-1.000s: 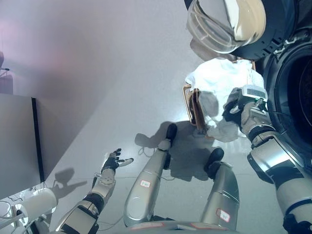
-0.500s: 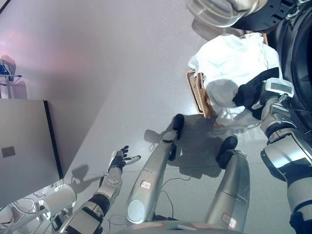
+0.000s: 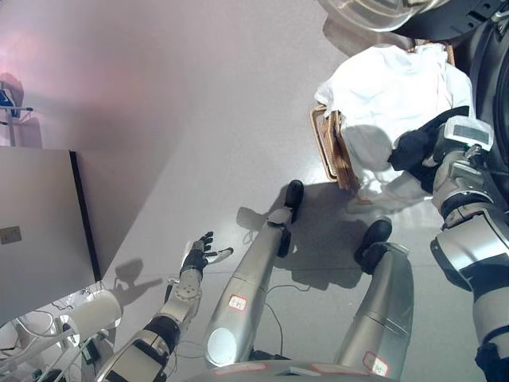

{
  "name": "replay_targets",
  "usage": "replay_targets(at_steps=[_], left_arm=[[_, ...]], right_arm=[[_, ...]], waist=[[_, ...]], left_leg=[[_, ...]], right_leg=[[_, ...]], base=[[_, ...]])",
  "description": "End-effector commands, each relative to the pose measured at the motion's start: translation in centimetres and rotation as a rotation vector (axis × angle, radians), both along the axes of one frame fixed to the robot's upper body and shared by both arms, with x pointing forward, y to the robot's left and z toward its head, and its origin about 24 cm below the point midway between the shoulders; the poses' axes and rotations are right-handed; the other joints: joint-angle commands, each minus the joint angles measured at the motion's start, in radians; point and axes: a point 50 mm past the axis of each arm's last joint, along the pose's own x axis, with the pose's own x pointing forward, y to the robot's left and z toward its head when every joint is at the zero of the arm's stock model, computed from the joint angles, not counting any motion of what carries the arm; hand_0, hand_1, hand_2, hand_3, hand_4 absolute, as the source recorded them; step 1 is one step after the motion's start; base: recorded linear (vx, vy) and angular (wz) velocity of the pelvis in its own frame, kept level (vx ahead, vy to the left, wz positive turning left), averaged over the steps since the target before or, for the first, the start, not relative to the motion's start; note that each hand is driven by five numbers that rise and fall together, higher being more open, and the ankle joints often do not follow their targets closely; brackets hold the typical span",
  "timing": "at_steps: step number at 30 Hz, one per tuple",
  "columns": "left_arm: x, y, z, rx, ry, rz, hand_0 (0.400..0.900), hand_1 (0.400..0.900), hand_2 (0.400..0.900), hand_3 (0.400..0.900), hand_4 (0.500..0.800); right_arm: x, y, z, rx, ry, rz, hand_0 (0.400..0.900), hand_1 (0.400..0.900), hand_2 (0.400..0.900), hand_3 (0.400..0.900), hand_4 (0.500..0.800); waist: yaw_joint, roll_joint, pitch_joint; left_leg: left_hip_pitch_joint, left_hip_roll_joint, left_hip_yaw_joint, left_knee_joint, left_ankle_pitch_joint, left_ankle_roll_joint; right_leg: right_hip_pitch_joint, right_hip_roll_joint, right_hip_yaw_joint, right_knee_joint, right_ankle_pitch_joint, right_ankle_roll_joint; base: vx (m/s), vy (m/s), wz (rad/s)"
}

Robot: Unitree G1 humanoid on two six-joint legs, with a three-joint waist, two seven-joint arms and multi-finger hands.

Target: Put the clothes in the basket into the washing machine.

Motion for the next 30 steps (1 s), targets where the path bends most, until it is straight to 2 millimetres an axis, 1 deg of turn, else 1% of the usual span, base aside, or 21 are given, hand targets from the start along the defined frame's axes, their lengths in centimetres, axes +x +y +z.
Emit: replay_targets(at_steps=[1,2,3,5,10,11,12,13,14,15,16,17,18,19,20,21,23,25,26,27,30], left_arm=[[-2.5,3.6,-1.2,0.060,0.053,0.151,0.900,0.900,0.900,0.900,0.800],[-2.6,3.7,-1.2,0.065,0.056,0.153,0.900,0.900,0.900,0.900,0.800],[-2.6,3.4,-1.3,0.070,0.059,0.146,0.900,0.900,0.900,0.900,0.800],[-2.7,3.1,-1.5,0.082,0.069,0.118,0.900,0.900,0.900,0.900,0.800],[-2.6,3.3,-1.2,0.089,0.046,0.102,0.900,0.900,0.900,0.900,0.800],[-2.5,3.4,-1.1,0.093,0.041,0.101,0.900,0.900,0.900,0.900,0.800],[-2.5,3.4,-1.1,0.094,0.041,0.101,0.900,0.900,0.900,0.900,0.800],[-2.6,3.6,-1.2,0.097,0.046,0.103,0.900,0.900,0.900,0.900,0.800],[-3.1,4.1,-1.4,0.103,0.057,0.104,0.900,0.900,0.900,0.900,0.800],[-3.3,4.4,-1.4,0.105,0.059,0.111,0.900,0.900,0.900,0.900,0.800],[-3.3,4.4,-1.4,0.107,0.059,0.110,0.900,0.900,0.900,0.900,0.800],[-3.9,4.7,-1.7,0.111,0.082,0.113,0.900,0.900,0.900,0.900,0.800],[-4.0,4.7,-1.7,0.112,0.082,0.112,0.900,0.900,0.900,0.900,0.800],[-4.1,4.9,-1.8,0.123,0.090,0.106,0.900,0.900,0.900,0.900,0.800],[-4.4,5.0,-2.0,0.128,0.103,0.103,0.900,0.900,0.900,0.900,0.800],[-4.4,5.0,-2.1,0.132,0.115,0.104,0.900,0.900,0.900,0.900,0.800],[-4.6,4.9,-2.3,0.140,0.133,0.094,0.900,0.900,0.900,0.900,0.800],[-4.6,4.6,-2.4,0.134,0.138,0.088,0.900,0.900,0.900,0.900,0.800],[-5.0,4.1,-2.7,0.123,0.155,0.075,0.900,0.900,0.900,0.900,0.800],[-5.2,4.0,-2.8,0.118,0.163,0.074,0.900,0.900,0.900,0.900,0.800],[-6.0,3.5,-3.3,0.100,0.194,0.053,0.900,0.900,0.900,0.900,0.800]], right_arm=[[-0.9,-1.4,0.3,-0.029,0.012,-0.047,0.400,0.400,0.400,0.400,0.500],[-0.8,-1.3,0.4,-0.032,0.011,-0.044,0.400,0.400,0.400,0.400,0.500],[-0.8,-0.9,-0.8,-0.019,0.027,-0.041,0.400,0.400,0.400,0.400,0.500],[-1.5,-1.2,-2.2,-0.014,0.065,-0.078,0.400,0.400,0.400,0.400,0.500],[-2.1,-2.1,-1.9,0.036,0.005,-0.111,0.400,0.400,0.400,0.400,0.500],[-2.2,-2.2,-1.8,0.170,-0.106,-0.144,0.400,0.400,0.400,0.400,0.500],[-2.2,-2.3,-1.8,0.170,-0.106,-0.144,0.400,0.400,0.400,0.400,0.500],[-2.2,-2.3,-1.9,0.295,-0.194,-0.172,0.400,0.400,0.400,0.400,0.500],[-2.2,-2.4,-1.6,0.473,-0.345,-0.203,0.400,0.400,0.400,0.400,0.500],[-2.1,-2.3,-1.8,0.570,-0.420,-0.223,0.400,0.400,0.400,0.400,0.500],[-2.1,-2.3,-1.9,0.572,-0.420,-0.224,0.400,0.400,0.400,0.400,0.500],[-2.2,-1.9,-2.8,0.733,-0.525,-0.265,0.400,0.400,0.400,0.400,0.500],[-2.2,-1.9,-2.9,0.734,-0.525,-0.266,0.400,0.400,0.400,0.400,0.500],[-2.3,-1.6,-3.7,0.840,-0.586,-0.296,0.400,0.400,0.400,0.400,0.500],[-2.5,-1.8,-3.8,0.905,-0.634,-0.326,0.400,0.400,0.400,0.400,0.500],[-2.2,-1.4,-3.8,1.000,-0.708,-0.340,0.400,0.400,0.400,0.400,0.500],[-2.4,-1.0,-5.1,1.101,-0.753,-0.378,0.400,0.400,0.400,0.400,0.500],[-2.3,0.0,-6.5,1.268,-0.852,-0.413,0.400,0.400,0.400,0.400,0.500],[-2.2,1.1,-7.8,1.428,-0.960,-0.450,0.400,0.400,0.400,0.400,0.500],[-2.4,1.5,-8.6,1.483,-0.995,-0.479,0.400,0.400,0.400,0.400,0.500],[-2.9,2.1,-10.0,1.629,-1.133,-0.547,0.400,0.400,0.400,0.400,0.500]], waist=[[-0.010,0.014,-0.007],[-0.009,0.012,-0.008],[-0.008,0.010,-0.009],[0.008,0.021,-0.018],[0.019,0.025,-0.026],[0.016,0.024,-0.030],[0.016,0.024,-0.029],[0.015,0.025,-0.030],[0.009,0.025,-0.035],[0.004,0.028,-0.034],[0.004,0.028,-0.033],[-0.003,0.034,-0.040],[-0.003,0.035,-0.039],[-0.003,0.040,-0.044],[-0.003,0.045,-0.050],[-0.008,0.058,-0.050],[-0.016,0.065,-0.058],[-0.026,0.075,-0.069],[-0.034,0.082,-0.077],[-0.037,0.087,-0.080],[-0.047,0.108,-0.093]], left_leg=[[-0.014,-0.007,0.009,0.026,-0.063,-0.033],[-0.012,-0.005,0.010,0.023,-0.062,-0.033],[-0.007,-0.003,0.009,0.013,-0.059,-0.032],[0.003,-0.006,0.006,0.005,-0.056,-0.030],[0.057,-0.003,0.003,-0.043,-0.041,-0.030],[0.085,0.001,0.008,-0.069,-0.032,-0.031],[0.087,0.001,0.007,-0.070,-0.032,-0.031],[0.109,0.004,0.006,-0.089,-0.026,-0.031],[0.146,0.007,0.007,-0.124,-0.017,-0.032],[0.167,0.009,0.009,-0.142,-0.012,-0.033],[0.171,0.009,0.008,-0.144,-0.011,-0.033],[0.209,0.013,0.011,-0.184,0.002,-0.035],[0.213,0.013,0.010,-0.186,0.003,-0.036],[0.240,0.018,0.008,-0.214,0.013,-0.038],[0.263,0.018,0.006,-0.233,0.018,-0.040],[0.286,0.028,0.010,-0.266,0.055,-0.036],[0.325,0.031,0.012,-0.299,0.062,-0.038],[0.378,0.036,0.014,-0.341,0.069,-0.038],[0.419,0.043,0.016,-0.370,0.072,-0.034],[0.441,0.043,0.015,-0.383,0.073,-0.033],[0.500,0.045,0.010,-0.416,0.077,-0.034]], right_leg=[[0.053,0.016,0.034,-0.019,0.027,0.027],[0.056,0.017,0.033,-0.023,0.028,0.027],[0.063,0.020,0.033,-0.035,0.032,0.029],[0.077,0.015,0.027,-0.042,0.032,0.031],[0.131,0.018,0.014,-0.077,0.036,0.036],[0.168,0.026,0.005,-0.107,0.042,0.040],[0.170,0.026,0.004,-0.108,0.042,0.040],[0.197,0.032,-0.002,-0.130,0.048,0.043],[0.245,0.041,-0.013,-0.178,0.056,0.048],[0.268,0.046,-0.017,-0.199,0.063,0.051],[0.273,0.047,-0.018,-0.202,0.064,0.050],[0.316,0.055,-0.027,-0.255,0.079,0.056],[0.322,0.056,-0.029,-0.259,0.080,0.056],[0.356,0.064,-0.038,-0.293,0.087,0.057],[0.384,0.066,-0.043,-0.323,0.094,0.060],[0.399,0.077,-0.048,-0.355,0.133,0.057],[0.449,0.084,-0.055,-0.409,0.146,0.062],[0.497,0.093,-0.052,-0.461,0.160,0.067],[0.537,0.098,-0.050,-0.502,0.169,0.072],[0.564,0.100,-0.051,-0.528,0.174,0.073],[0.631,0.101,-0.062,-0.579,0.183,0.076]], base=[[0.00,0.018,-0.08],[0.00,0.013,-0.10],[0.00,-0.002,-0.05],[0.00,-0.016,0.05],[0.01,-0.003,-0.02],[0.04,0.006,-0.13],[0.04,-0.004,-0.13],[0.05,-0.014,-0.12],[0.06,-0.014,-0.16],[0.05,-0.006,-0.13],[0.05,0.017,-0.16],[0.03,0.017,-0.11],[0.05,0.013,-0.16],[0.03,-0.005,-0.05],[-0.05,0.051,-0.18],[-0.04,0.067,-0.19],[0.01,0.059,-0.22],[0.07,0.056,-0.25],[0.08,0.053,-0.28],[0.06,0.039,-0.21],[0.05,0.024,-0.01]])
